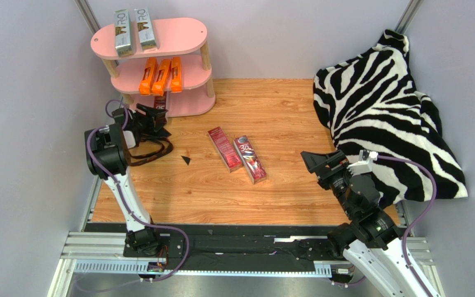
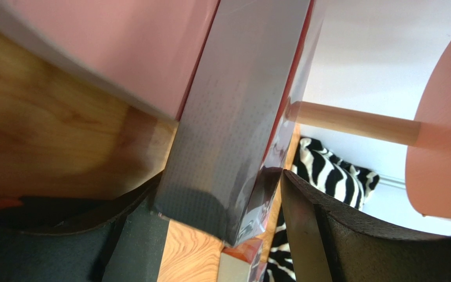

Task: Place and organize the toothpastes onto the shelf
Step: Place the toothpaste on the shelf, then pick up the toothpaste from the center of the board.

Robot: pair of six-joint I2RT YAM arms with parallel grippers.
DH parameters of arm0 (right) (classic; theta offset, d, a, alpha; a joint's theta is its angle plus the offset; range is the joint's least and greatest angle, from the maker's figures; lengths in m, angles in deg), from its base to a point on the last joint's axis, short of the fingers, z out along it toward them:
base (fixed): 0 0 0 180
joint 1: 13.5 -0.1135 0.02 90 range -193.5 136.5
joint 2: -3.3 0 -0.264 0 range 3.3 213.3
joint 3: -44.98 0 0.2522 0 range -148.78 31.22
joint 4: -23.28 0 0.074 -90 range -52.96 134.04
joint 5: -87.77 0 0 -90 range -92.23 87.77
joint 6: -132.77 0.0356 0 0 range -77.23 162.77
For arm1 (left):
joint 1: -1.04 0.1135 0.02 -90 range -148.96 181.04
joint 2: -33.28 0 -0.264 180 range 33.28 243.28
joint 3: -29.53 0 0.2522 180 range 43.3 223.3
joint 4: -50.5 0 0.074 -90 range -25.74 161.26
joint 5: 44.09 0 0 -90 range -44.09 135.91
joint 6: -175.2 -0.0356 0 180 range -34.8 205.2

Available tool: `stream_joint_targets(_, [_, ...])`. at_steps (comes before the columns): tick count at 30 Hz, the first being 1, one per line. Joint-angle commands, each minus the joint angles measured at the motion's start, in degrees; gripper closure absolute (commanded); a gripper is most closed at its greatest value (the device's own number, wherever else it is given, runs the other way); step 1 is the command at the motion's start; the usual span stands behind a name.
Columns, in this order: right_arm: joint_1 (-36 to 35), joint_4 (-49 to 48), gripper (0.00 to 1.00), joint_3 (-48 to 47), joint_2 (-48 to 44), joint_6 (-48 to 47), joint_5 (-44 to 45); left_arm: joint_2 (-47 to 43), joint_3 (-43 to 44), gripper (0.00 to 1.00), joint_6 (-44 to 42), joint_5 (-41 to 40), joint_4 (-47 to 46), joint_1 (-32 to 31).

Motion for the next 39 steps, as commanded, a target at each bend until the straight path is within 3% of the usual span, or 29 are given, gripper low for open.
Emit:
stream_joint_targets(1, [-0.17,0.99,0.00,-1.82,-0.66,-1.17,-0.70,-4.50,-2.03,0.25,-3.63,-1.33,1.61,0.42])
stream_joint_targets(8, [-0.17,1.26,0.00,-1.38,-1.28,-0.73,-1.32,-8.89,-5.90,0.20,-2.23,-0.10,-4.35,0.33])
stream_joint_targets(9, [-0.17,1.35,0.00,-1.29,-1.19,-0.73,-1.41,-9.33,-6.43,0.01,-2.14,-0.10,-4.89,0.33])
stream_joint_targets(18, [-0.17,1.00,0.00,-0.67,-0.84,-1.78,-3.34,-16.45,-17.15,0.01,-2.93,1.04,-17.20,0.42])
stream_joint_targets(27, [-0.17,2.93,0.00,-3.48,6.53,-8.54,-5.62,-27.34,-30.15,0.01,-3.81,3.77,-24.76,-2.30])
stream_joint_targets(33, [-0.26,3.98,0.00,-6.20,15.48,-15.74,-8.08,-37.27,-35.43,0.01,-6.97,4.74,-21.08,-6.87])
stream_joint_targets(39, [-1.05,2.85,0.00,-7.79,22.18,-20.59,-8.79,-48.26,-34.39,0.01,-15.40,4.65,-5.54,-12.58])
